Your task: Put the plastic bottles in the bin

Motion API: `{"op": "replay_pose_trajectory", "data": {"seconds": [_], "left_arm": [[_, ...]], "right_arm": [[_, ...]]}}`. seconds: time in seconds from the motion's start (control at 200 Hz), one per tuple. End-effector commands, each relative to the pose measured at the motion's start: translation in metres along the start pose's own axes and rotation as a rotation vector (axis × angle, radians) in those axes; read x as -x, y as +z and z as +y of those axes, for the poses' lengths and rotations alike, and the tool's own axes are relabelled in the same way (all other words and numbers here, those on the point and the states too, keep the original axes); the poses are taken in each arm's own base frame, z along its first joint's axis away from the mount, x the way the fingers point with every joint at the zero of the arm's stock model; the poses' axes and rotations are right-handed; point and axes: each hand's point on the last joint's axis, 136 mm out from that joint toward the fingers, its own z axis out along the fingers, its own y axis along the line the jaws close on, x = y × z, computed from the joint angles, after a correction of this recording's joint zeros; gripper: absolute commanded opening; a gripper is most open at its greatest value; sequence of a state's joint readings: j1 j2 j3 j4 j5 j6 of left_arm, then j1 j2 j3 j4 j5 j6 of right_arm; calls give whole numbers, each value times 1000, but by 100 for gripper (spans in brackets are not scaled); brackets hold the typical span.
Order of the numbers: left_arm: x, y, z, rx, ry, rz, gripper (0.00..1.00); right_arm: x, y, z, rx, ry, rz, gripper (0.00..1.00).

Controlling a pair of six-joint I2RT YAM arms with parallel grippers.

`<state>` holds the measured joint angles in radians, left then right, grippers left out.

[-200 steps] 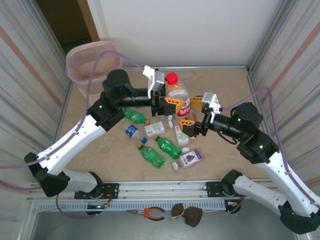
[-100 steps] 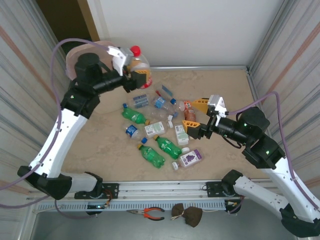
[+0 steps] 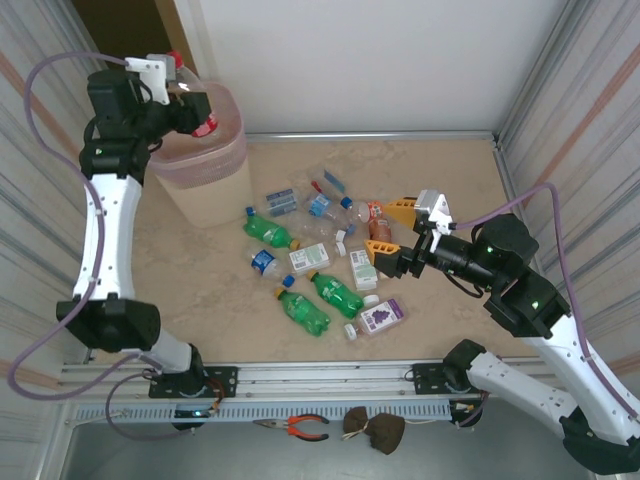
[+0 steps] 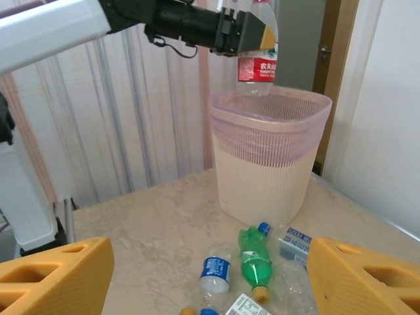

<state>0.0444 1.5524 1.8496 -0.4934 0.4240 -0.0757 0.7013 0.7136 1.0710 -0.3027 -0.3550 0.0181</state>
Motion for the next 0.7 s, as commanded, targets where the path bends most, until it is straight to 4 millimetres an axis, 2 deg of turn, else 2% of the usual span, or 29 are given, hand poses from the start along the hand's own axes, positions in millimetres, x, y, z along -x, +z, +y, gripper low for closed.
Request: {"op": "replay_pose_trajectory", "data": {"seconds": [0.0,0.17,0.316,0.496,0.521,0.541,0.696], "left_arm": [[-5,8,25,114,-20,39,56],[-30,41,55,160,-87,154,56],[-61,69,75,181,-140,292,50],[-103,94,95,196,-216,440,48],[-103,94,95,195,-222,442,48],[-119,103,101,198,-241,478,49],[-158,119,110,207,-303,572,51]], "right_arm": [[10,-5,0,-17,13,-16,75],[11,-6,-1,-24,24,-28,74],[10,-4,-1,-20,36,-22,73],[6,-4,0,-19,48,-11,73],[5,-4,-1,-22,49,-9,73],[5,-4,-1,-23,49,-9,73],[-1,-3,-3,-31,55,0,73]]}}
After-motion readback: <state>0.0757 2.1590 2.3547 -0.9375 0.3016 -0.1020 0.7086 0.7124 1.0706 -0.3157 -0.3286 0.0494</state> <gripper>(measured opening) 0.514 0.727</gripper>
